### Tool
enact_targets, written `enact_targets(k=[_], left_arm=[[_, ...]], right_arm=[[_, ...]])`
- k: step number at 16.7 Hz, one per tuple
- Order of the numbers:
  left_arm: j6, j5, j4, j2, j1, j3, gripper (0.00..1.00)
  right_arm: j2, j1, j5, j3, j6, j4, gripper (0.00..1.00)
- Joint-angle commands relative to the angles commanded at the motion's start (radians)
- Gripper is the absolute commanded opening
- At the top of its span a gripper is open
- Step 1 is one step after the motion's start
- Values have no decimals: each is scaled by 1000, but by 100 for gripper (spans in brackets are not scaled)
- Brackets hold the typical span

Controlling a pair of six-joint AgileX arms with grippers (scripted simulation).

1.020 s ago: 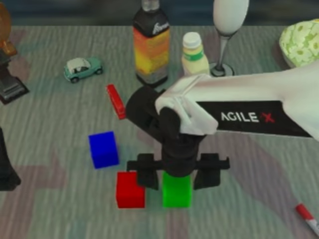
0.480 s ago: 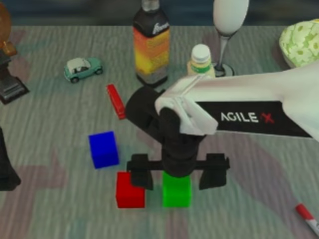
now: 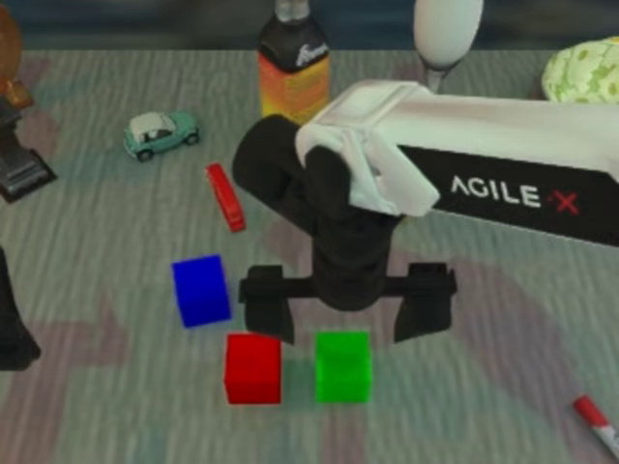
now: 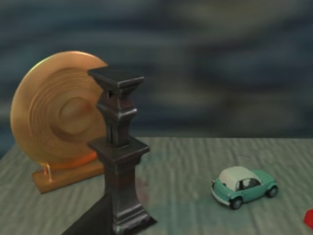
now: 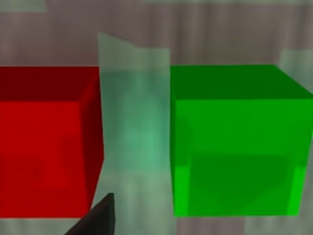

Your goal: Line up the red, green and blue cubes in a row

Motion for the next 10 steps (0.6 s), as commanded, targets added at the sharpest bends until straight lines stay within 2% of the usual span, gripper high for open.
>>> enact_targets(k=[6,10], left_arm=[[0,0,0,0,0,0,100],[48,3,-55,84,-25,81,100]], right_arm=[[-9,-5,1,13,-1,-19,100],[-105,-47,17,-67,-46,30,100]])
